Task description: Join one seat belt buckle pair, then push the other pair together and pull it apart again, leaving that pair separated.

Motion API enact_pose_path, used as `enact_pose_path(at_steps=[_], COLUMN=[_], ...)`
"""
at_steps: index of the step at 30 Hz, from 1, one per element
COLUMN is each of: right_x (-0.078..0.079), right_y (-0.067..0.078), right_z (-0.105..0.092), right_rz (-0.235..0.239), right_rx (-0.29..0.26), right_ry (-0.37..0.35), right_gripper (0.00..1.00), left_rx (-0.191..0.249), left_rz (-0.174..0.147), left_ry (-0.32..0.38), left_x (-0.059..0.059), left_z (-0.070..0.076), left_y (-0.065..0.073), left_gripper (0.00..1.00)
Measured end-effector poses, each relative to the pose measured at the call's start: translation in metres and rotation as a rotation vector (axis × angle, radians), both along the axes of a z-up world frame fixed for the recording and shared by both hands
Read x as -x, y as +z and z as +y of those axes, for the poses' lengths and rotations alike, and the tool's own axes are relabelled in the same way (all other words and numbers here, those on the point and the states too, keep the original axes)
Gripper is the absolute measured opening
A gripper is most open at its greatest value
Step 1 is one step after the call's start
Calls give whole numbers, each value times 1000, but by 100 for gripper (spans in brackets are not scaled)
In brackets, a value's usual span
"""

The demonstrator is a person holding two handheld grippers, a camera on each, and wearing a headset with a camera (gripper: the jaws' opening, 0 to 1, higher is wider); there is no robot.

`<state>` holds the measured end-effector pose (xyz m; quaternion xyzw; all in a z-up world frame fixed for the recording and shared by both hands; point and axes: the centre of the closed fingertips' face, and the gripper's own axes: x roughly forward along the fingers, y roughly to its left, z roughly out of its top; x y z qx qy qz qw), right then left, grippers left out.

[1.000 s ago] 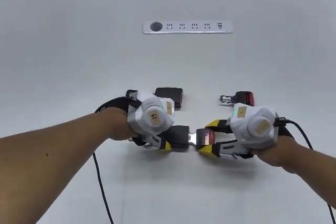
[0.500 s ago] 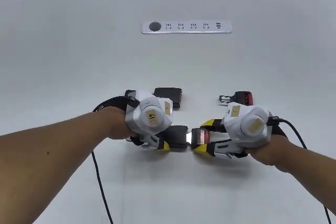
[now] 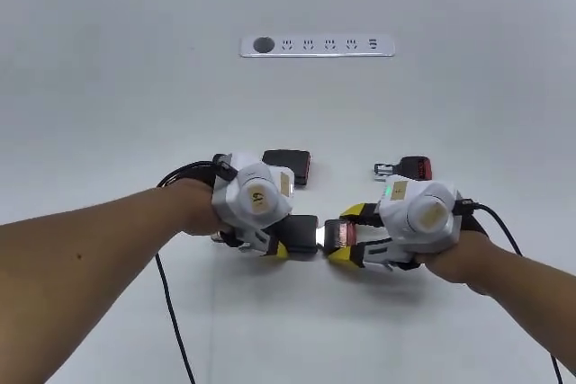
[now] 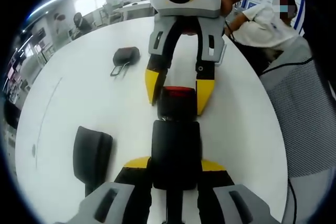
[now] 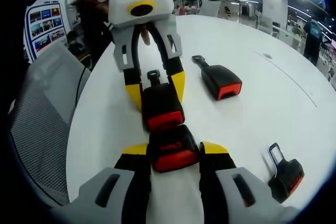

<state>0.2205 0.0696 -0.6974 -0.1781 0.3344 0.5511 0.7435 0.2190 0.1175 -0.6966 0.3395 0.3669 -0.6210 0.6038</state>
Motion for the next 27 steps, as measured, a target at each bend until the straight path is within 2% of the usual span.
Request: enact_pose_path(at_steps=[5,17,27], right_x=[0,2,1], right_y=[1,4,4], right_z=[0,1,0], right_rz=[-3,-9,-22], right_rx=[1,-19,-43], right_ry=[11,44,69], right_gripper=[34,34,33], left_rx=[10,95,134], left_rz=[0,25,32], left_ry=[-7,-3,4], left_x=[0,0,3], left_z=[1,4,5], left_y=[1,4,7], left_gripper=[33,33,33])
